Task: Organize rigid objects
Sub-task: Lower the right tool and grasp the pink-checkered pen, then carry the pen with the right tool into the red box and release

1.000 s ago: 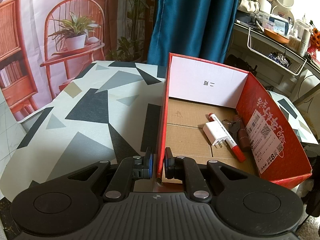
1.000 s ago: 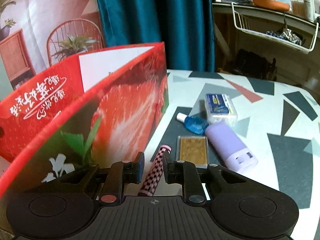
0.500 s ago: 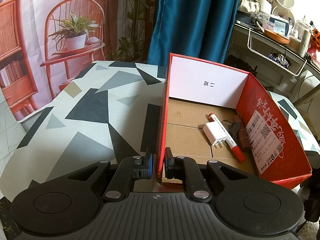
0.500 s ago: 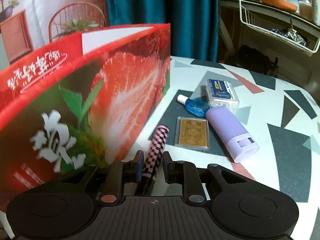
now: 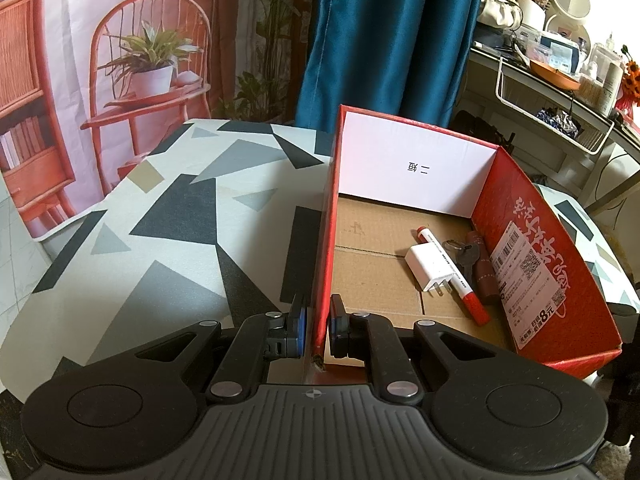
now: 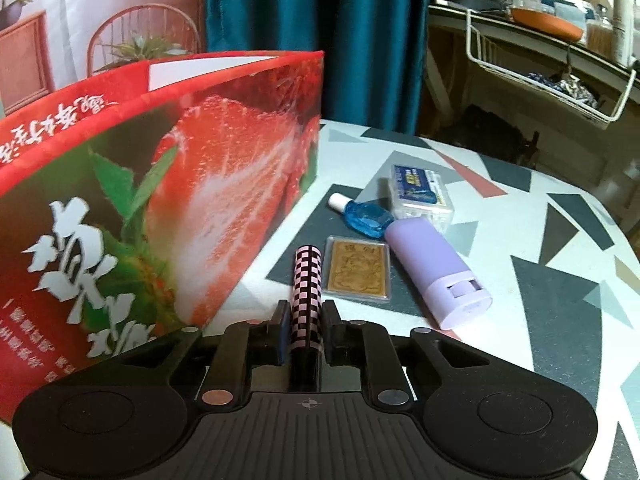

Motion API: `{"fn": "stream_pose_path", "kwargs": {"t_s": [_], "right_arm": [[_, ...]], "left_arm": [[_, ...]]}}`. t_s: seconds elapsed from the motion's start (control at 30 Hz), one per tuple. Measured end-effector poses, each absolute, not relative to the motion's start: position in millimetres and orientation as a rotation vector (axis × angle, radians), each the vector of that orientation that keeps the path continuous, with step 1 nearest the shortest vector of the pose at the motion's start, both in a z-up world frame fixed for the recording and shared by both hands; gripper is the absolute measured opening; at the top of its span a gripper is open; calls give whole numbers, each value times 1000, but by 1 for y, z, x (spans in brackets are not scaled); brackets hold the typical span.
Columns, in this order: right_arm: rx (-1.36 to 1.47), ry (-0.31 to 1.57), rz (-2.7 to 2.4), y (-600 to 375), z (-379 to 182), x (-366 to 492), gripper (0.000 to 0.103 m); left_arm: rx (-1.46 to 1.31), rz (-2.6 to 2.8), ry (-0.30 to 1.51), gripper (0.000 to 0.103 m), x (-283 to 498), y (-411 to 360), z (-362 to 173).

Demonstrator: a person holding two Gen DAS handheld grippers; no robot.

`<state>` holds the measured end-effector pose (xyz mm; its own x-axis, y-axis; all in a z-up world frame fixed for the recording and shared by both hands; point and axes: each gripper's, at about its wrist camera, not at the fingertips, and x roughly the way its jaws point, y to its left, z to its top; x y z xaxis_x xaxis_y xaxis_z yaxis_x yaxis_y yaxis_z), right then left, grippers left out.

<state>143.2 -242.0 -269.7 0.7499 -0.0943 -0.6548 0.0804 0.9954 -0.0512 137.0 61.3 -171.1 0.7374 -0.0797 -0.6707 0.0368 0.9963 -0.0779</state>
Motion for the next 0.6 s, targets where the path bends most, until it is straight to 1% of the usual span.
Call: {"fn": "stream_pose_path", "kwargs": {"t_s": [0.6], "right_arm": [[-9, 681, -105, -242, -273, 136, 15]], "left_arm": [[-61, -65, 734, 13, 137, 63, -172]]}}
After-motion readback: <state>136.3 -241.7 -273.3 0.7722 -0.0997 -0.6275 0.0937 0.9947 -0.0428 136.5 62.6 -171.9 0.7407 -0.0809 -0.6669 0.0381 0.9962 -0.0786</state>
